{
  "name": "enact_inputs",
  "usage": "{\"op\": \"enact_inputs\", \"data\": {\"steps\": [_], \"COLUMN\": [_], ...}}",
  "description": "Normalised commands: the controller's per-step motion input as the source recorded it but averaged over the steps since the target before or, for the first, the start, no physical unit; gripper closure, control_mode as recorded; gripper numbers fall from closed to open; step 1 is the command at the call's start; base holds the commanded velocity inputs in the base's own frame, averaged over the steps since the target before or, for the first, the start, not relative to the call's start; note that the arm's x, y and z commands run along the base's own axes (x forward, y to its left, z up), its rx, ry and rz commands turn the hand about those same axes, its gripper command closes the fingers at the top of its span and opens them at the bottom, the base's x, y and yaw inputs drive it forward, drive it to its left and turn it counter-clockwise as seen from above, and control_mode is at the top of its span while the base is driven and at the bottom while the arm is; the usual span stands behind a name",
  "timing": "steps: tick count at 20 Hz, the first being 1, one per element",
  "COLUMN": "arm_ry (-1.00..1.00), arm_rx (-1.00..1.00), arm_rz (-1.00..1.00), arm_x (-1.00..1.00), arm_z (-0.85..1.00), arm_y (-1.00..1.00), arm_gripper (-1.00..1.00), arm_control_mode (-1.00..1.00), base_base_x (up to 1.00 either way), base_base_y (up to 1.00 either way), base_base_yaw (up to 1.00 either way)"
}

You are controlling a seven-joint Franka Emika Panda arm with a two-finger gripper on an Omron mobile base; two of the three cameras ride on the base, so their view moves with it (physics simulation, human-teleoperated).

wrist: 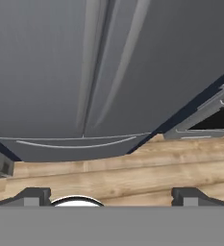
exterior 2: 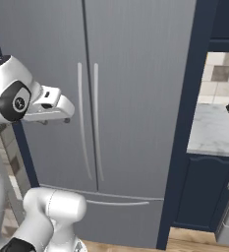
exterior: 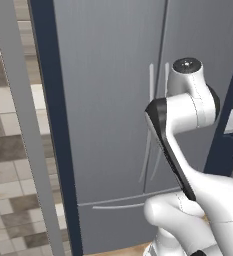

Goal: Move the hot dog bun to the plate on the dining table and place the condiment next to that plate. Then navigate to the fridge and take the sausage and place it on the plate as well.

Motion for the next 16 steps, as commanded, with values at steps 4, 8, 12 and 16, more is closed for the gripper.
{"op": "enact_inputs", "data": {"steps": [4,8,12,16], "arm_ry": [-0.01,-0.13,-0.15,-0.03], "arm_rx": [0.27,0.25,0.06,0.0], "arm_rz": [0.19,0.18,0.05,0.0], "arm_x": [0.14,0.35,0.65,0.9], "arm_z": [-0.09,-0.18,-0.28,-0.33], "arm_y": [-0.82,-0.65,-0.01,0.0], "arm_gripper": [-1.0,-1.0,-1.0,-1.0], "arm_control_mode": [-1.0,-1.0,-1.0,-1.0], "base_base_x": [0.0,0.0,0.0,0.0], "base_base_y": [0.0,0.0,0.0,0.0], "base_base_yaw": [0.0,0.0,0.0,0.0]}}
